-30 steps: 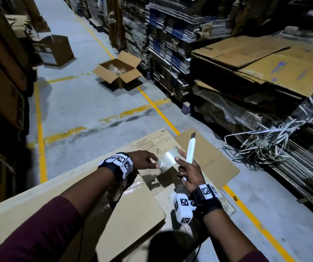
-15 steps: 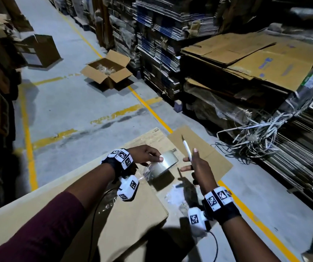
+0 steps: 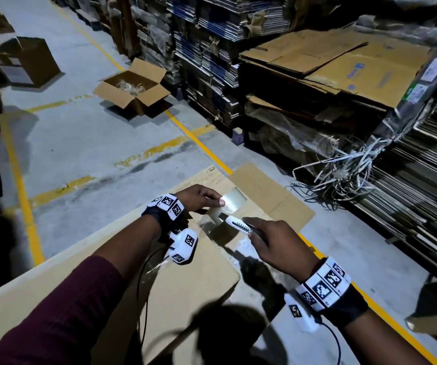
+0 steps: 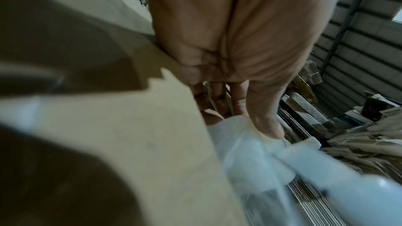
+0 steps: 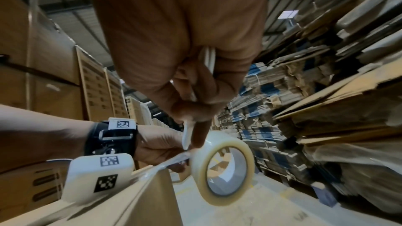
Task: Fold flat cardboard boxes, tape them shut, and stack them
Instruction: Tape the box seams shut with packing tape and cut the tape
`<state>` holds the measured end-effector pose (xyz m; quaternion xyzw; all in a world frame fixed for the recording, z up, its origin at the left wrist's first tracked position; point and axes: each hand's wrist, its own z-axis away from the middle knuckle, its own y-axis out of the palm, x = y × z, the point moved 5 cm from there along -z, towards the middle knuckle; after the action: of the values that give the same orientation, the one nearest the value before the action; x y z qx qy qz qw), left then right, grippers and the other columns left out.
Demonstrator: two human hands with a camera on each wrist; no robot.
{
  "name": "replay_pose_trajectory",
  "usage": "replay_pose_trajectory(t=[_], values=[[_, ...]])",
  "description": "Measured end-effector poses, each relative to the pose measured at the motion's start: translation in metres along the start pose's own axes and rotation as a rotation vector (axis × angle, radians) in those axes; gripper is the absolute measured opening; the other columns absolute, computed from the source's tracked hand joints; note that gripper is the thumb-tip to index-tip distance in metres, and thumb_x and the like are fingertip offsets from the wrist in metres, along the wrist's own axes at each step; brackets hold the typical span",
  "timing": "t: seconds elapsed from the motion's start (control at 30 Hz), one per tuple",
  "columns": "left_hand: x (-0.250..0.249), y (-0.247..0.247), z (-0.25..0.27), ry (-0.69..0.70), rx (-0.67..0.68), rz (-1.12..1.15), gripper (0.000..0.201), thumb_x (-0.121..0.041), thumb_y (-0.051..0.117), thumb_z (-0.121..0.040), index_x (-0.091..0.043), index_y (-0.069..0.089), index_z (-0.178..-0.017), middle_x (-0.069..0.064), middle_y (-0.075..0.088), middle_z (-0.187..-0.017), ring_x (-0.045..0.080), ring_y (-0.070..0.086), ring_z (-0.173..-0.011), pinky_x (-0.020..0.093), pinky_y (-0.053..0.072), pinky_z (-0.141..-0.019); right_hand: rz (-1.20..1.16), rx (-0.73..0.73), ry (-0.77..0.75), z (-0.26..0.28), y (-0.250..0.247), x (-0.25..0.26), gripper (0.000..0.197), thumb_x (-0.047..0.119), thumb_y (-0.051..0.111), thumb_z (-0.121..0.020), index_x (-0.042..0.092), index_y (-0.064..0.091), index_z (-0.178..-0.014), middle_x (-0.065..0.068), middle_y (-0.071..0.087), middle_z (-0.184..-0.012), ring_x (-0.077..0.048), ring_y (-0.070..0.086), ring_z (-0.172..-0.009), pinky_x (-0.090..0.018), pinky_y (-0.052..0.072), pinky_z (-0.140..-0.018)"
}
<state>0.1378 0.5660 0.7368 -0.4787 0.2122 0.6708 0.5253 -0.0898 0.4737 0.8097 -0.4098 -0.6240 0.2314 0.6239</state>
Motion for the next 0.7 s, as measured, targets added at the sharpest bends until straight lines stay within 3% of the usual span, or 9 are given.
replay_pose_trajectory(t=[0.07, 0.2, 0.33, 0.43, 0.6, 0.7], values=[[-0.002, 0.001, 0.002, 0.014, -0.012, -0.005, 0.011, -0.029, 0.077, -0.087, -0.019, 0.074, -0.092, -0.008, 0.070, -0.082, 0.009, 0.061, -0.082, 0.024, 0.049, -0.077, 0.051, -0.025, -0.043, -0.007, -0.005, 0.016, 0.034, 0.024, 0.053, -0.091, 0.020, 0.072, -0.119, -0.003, 0.077, -0.085, -0.029, 0.069, -0.077, -0.039, 0.055, -0.068], [-0.005, 0.005, 0.004, 0.043, -0.008, -0.048, 0.014, -0.031, 0.076, -0.088, -0.018, 0.074, -0.094, -0.014, 0.069, -0.071, 0.005, 0.062, -0.073, 0.024, 0.050, -0.077, 0.213, 0.034, -0.060, -0.021, -0.002, 0.038, 0.034, 0.031, 0.046, -0.088, 0.019, 0.073, -0.105, -0.008, 0.074, -0.082, -0.033, 0.066, -0.078, -0.043, 0.052, -0.066], [-0.008, 0.012, 0.005, 0.078, -0.003, -0.006, 0.012, -0.024, 0.077, -0.088, -0.014, 0.073, -0.093, -0.006, 0.069, -0.072, 0.011, 0.065, -0.071, 0.028, 0.056, -0.081, 0.278, 0.113, 0.000, -0.027, -0.004, 0.048, 0.032, 0.029, 0.053, -0.088, 0.018, 0.073, -0.110, -0.009, 0.076, -0.093, -0.033, 0.067, -0.091, -0.044, 0.055, -0.075], [-0.011, 0.017, 0.008, 0.124, -0.009, 0.026, 0.016, -0.017, 0.075, -0.089, -0.006, 0.071, -0.100, 0.001, 0.066, -0.074, 0.008, 0.065, -0.062, 0.018, 0.053, -0.068, 0.312, 0.134, 0.002, -0.026, -0.005, 0.049, 0.040, 0.037, 0.045, -0.083, 0.019, 0.071, -0.108, -0.009, 0.074, -0.090, -0.032, 0.066, -0.087, -0.043, 0.055, -0.072], [-0.010, 0.017, 0.008, 0.138, -0.007, 0.010, 0.018, -0.017, 0.075, -0.088, -0.006, 0.071, -0.102, -0.008, 0.066, -0.062, 0.009, 0.062, -0.060, 0.021, 0.051, -0.069, 0.368, 0.183, 0.021, -0.030, -0.003, 0.053, 0.040, 0.039, 0.043, -0.082, 0.021, 0.069, -0.107, -0.006, 0.073, -0.087, -0.031, 0.065, -0.082, -0.041, 0.055, -0.068], [-0.013, 0.018, 0.009, 0.141, -0.006, 0.033, 0.018, -0.014, 0.074, -0.089, -0.003, 0.070, -0.103, -0.005, 0.068, -0.067, 0.006, 0.064, -0.059, 0.017, 0.051, -0.064, 0.415, 0.209, 0.005, -0.031, -0.001, 0.056, 0.023, 0.034, 0.052, -0.091, 0.022, 0.069, -0.102, -0.002, 0.066, -0.078, -0.033, 0.064, -0.082, -0.036, 0.050, -0.063]])
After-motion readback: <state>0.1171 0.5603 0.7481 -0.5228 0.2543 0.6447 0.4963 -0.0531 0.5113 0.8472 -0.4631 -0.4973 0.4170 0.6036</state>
